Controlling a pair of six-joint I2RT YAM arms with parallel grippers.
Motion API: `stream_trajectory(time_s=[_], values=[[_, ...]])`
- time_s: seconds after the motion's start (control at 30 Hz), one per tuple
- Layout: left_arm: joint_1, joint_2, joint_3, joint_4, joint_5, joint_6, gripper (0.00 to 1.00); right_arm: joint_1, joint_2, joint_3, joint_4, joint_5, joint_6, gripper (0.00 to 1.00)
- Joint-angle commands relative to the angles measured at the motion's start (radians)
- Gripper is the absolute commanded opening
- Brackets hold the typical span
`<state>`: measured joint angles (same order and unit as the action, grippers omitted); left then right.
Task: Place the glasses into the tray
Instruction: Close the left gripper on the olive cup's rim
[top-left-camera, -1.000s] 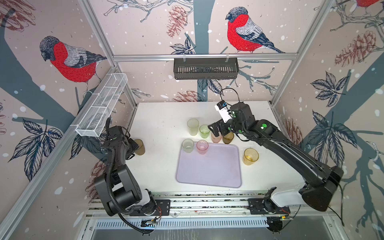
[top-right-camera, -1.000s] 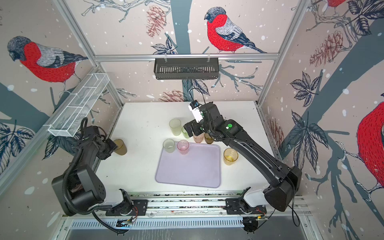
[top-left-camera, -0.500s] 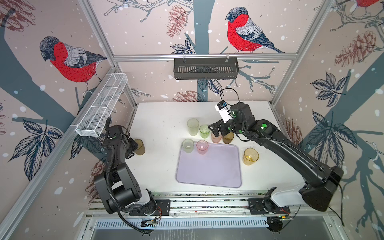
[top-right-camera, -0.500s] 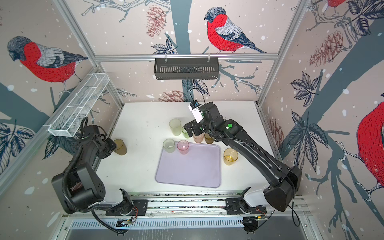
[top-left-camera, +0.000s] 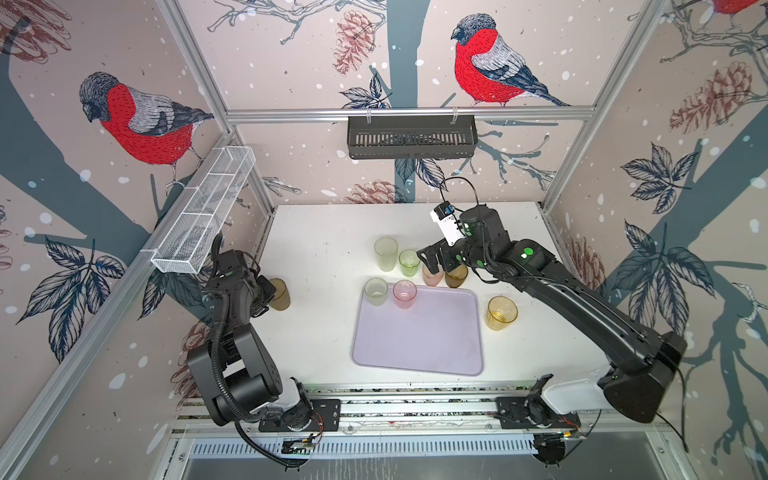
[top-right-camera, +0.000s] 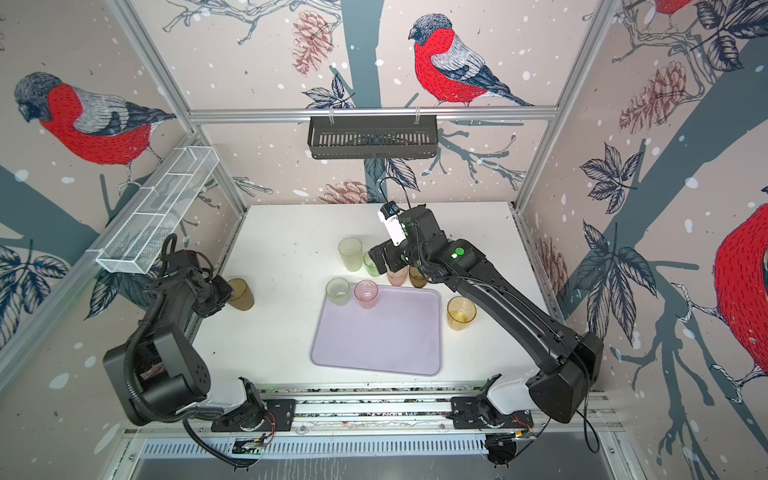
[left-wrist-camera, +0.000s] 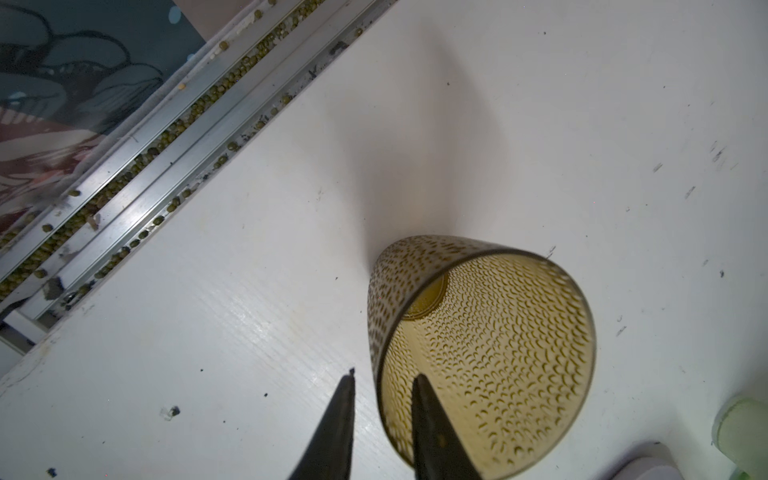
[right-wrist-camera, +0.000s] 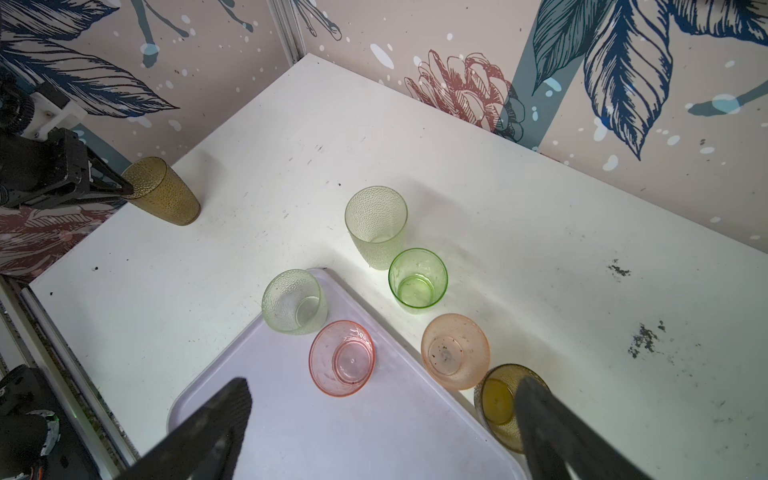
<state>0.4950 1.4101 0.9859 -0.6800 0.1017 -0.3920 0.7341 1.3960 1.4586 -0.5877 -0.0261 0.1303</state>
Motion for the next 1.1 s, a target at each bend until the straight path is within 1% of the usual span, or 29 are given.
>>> stream_trajectory(time_s=[0.0,0.47,1.07], values=[[0.005,-0.002,0.007,-0.002,-0.006,0.006,0.24,0.0,-0.008,0.002,0.011,0.008,-0.007,1.0],[0.005,0.0,0.037,-0.009,0.012,0.011,0.14,-0.003,-0.028,-0.009,0.016,0.035,-0.008,1.0],[0.005,-0.015,0.027,-0.018,0.029,0.025,0.09,-0.004,-0.04,-0.009,0.015,0.045,-0.007,1.0]])
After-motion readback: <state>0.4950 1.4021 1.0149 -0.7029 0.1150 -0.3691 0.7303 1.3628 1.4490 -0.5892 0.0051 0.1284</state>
